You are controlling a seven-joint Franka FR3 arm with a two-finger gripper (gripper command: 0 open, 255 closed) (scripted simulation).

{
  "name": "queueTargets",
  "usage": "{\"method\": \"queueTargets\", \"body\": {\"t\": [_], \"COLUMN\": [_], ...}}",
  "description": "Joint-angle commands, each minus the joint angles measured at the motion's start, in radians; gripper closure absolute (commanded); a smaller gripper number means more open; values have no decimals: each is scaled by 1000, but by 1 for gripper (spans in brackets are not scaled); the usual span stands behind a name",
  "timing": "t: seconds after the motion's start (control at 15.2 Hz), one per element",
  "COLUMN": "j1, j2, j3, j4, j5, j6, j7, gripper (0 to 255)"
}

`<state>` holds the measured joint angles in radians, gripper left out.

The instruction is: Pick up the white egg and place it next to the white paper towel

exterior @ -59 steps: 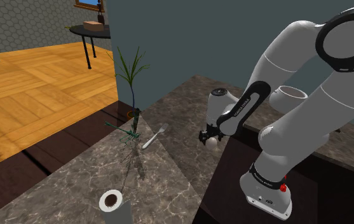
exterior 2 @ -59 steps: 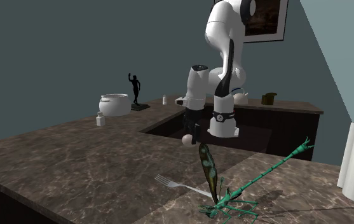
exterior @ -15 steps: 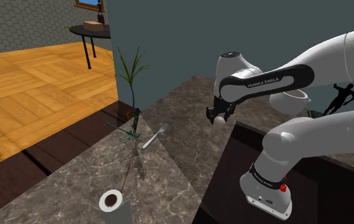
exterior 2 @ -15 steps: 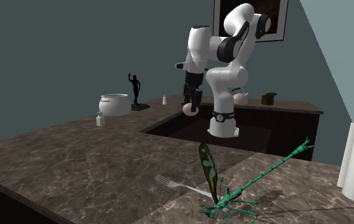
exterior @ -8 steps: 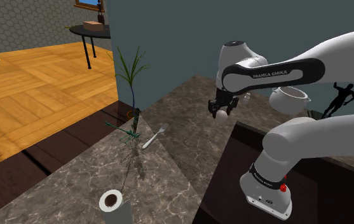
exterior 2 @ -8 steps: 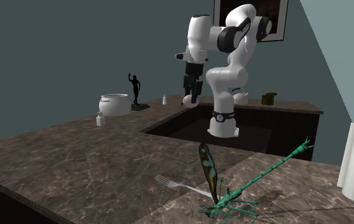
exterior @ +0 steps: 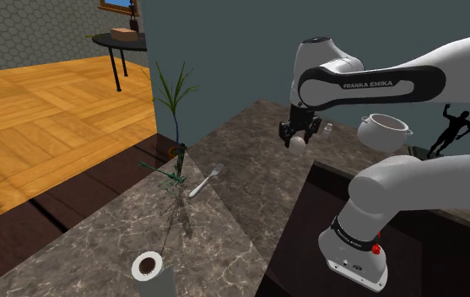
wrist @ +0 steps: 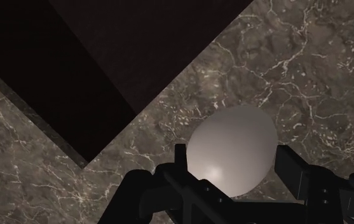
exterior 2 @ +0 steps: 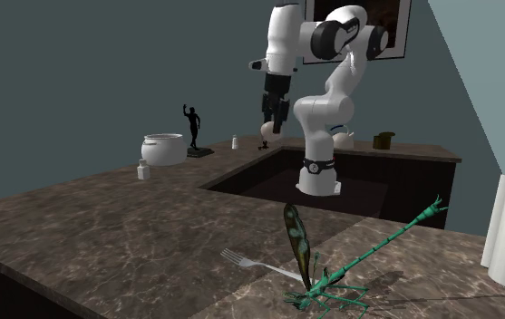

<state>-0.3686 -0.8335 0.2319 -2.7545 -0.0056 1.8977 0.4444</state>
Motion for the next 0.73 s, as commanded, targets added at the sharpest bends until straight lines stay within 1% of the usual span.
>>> {"method": "queueTargets", "body": {"t": [0.0,0.46,0.66], "j1": [0,-5,32], "j2": [-10,-21,-1], "j3": [-4,-16,56], "j4": [22,107,132], "j5": [-1,-9,45], "j6": [-32,-126,-139], "j7": [-4,-18,58], "gripper": [255,255,255]}}
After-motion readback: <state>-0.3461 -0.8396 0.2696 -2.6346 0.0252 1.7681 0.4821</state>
